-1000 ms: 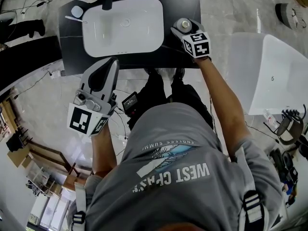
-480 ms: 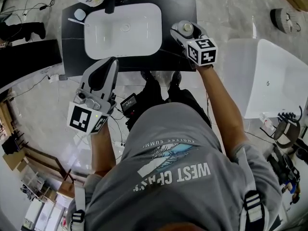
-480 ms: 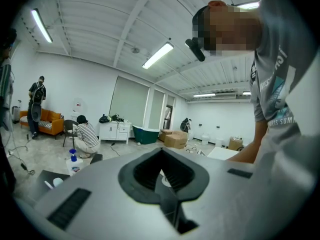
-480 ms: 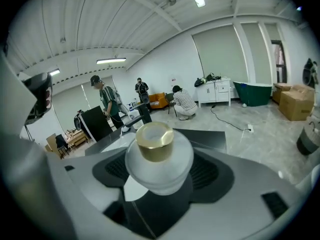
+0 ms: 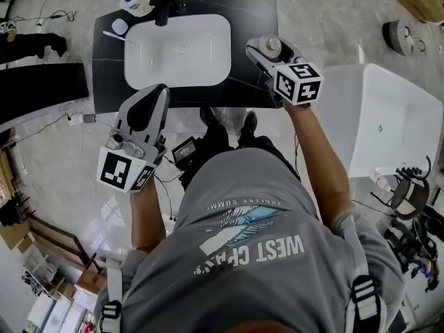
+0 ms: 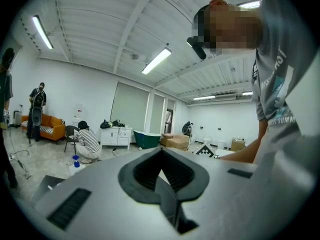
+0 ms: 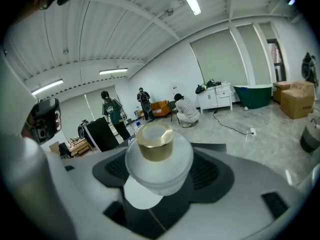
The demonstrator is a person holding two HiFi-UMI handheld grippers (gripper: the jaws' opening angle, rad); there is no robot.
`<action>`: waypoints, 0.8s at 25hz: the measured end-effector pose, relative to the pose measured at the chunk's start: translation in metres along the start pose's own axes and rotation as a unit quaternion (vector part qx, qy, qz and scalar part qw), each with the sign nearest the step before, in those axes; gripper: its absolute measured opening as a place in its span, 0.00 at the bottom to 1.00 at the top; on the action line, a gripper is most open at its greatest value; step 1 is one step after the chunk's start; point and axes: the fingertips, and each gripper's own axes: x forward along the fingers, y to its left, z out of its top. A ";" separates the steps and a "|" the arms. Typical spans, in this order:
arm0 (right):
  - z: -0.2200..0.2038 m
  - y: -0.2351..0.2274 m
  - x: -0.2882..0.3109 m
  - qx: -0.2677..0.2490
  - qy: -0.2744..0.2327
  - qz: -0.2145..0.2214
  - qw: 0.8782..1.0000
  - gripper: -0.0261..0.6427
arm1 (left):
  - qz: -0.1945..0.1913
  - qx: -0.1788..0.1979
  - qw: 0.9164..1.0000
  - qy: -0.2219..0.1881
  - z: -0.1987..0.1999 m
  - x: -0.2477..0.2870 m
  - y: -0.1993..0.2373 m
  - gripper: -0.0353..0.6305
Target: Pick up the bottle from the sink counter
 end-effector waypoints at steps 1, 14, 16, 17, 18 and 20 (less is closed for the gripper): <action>0.003 0.002 -0.003 -0.001 -0.002 0.001 1.000 0.54 | 0.001 0.001 1.000 -0.002 0.001 -0.002 0.000 0.06; 0.031 0.022 -0.034 0.019 -0.027 0.017 0.999 0.54 | 0.007 0.009 1.000 -0.018 0.011 -0.011 -0.002 0.06; 0.035 0.023 -0.037 0.023 -0.031 0.019 0.999 0.54 | 0.007 0.011 1.000 -0.020 0.013 -0.011 -0.001 0.06; 0.037 0.024 -0.038 0.025 -0.034 0.020 0.999 0.54 | 0.007 0.012 1.000 -0.021 0.014 -0.011 0.000 0.06; 0.038 0.025 -0.039 0.028 -0.036 0.022 0.999 0.54 | 0.007 0.013 1.000 -0.022 0.014 -0.011 0.001 0.06; 0.041 0.028 -0.041 0.031 -0.040 0.025 0.998 0.54 | 0.007 0.015 1.000 -0.025 0.016 -0.010 0.002 0.06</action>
